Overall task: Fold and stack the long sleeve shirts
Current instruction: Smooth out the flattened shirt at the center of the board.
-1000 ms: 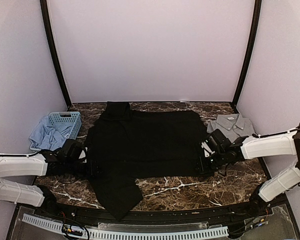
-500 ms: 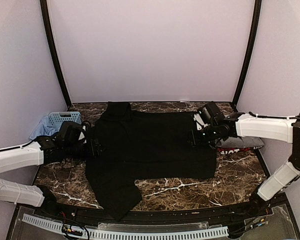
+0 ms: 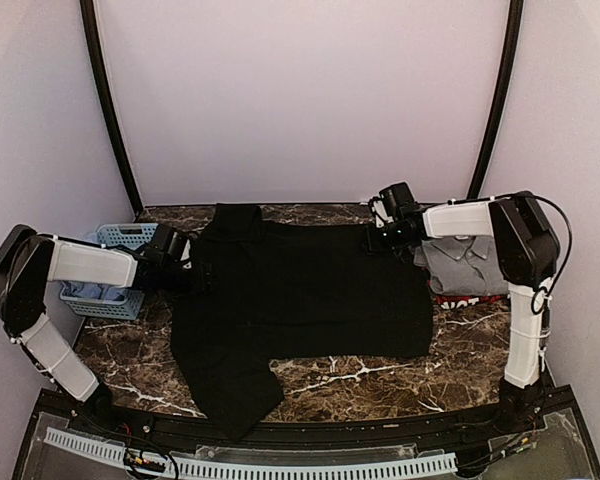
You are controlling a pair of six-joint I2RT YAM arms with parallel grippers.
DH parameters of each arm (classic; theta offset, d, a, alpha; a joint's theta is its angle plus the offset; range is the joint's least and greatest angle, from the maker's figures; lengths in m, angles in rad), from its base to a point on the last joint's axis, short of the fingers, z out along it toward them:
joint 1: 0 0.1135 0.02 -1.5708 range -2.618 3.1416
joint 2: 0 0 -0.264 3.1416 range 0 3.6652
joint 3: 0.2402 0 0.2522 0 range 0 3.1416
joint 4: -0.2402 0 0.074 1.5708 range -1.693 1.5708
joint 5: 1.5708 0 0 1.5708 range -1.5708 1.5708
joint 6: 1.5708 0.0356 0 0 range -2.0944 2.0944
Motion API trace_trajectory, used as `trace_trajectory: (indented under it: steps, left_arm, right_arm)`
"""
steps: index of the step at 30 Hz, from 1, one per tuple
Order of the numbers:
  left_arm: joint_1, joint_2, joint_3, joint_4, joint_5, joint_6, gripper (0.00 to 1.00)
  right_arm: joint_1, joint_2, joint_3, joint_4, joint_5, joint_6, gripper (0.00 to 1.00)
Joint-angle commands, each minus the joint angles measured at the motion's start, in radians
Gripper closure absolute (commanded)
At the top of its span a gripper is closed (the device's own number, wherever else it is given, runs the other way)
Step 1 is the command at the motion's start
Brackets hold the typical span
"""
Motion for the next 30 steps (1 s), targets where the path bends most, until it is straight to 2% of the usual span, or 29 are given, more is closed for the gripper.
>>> trace_trajectory:
  steps: [1, 8, 18, 24, 27, 30]
  left_arm:
    - [0.018, 0.071, 0.032, 0.056, 0.053, 0.048, 0.25]
    - [0.021, 0.104, -0.018, 0.058, 0.043, 0.039, 0.25]
    - [0.021, 0.031, -0.127, 0.043, -0.002, 0.005, 0.25]
    - [0.021, -0.001, -0.13, 0.032, -0.004, 0.007, 0.25]
    - [0.021, -0.005, -0.112, 0.03, -0.001, 0.017, 0.25]
    - [0.021, -0.019, -0.068, 0.028, -0.004, 0.038, 0.21]
  right_arm:
    - [-0.042, 0.089, 0.085, 0.05, -0.058, 0.002, 0.52]
    - [-0.092, 0.159, 0.102, 0.042, -0.044, 0.001, 0.53]
    - [-0.139, 0.165, 0.099, -0.017, 0.016, -0.021, 0.53]
    - [-0.142, 0.156, 0.096, -0.027, 0.063, -0.03, 0.53]
    - [-0.142, 0.144, 0.106, -0.027, 0.028, -0.041, 0.53]
    - [-0.14, 0.089, 0.099, -0.015, -0.025, -0.061, 0.53]
